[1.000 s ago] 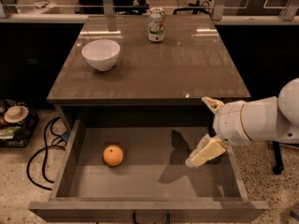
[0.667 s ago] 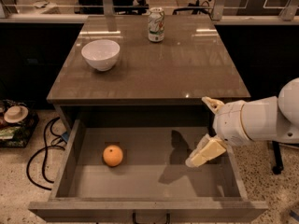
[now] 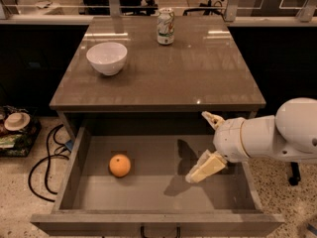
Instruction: Pick orange from top drawer and place on counter
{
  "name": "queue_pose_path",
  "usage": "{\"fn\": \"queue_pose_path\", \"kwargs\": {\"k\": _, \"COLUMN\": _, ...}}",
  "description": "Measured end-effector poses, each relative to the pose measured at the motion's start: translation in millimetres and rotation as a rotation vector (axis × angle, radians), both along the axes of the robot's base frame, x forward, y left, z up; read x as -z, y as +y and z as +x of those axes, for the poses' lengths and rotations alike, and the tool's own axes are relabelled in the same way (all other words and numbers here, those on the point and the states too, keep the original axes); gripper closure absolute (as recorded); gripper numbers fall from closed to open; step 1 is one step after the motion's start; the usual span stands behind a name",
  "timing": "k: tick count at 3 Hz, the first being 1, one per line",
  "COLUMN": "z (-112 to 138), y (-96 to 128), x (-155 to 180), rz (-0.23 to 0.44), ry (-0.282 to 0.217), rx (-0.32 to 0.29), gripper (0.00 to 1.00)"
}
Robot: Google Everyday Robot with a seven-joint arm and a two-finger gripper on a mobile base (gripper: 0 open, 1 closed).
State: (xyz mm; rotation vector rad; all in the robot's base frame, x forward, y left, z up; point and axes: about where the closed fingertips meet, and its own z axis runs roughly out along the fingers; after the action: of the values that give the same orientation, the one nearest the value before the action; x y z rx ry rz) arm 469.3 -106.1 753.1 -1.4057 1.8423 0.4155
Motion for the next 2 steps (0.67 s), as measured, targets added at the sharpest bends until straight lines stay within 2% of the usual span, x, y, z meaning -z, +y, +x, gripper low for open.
{"fn": "queue_pose_path", "kwargs": {"k": 2, "z": 12.3, "y": 54.4, "x": 73.9, "rz": 0.183, "ry": 0.019, "rx": -0.087, "gripper": 0.00}}
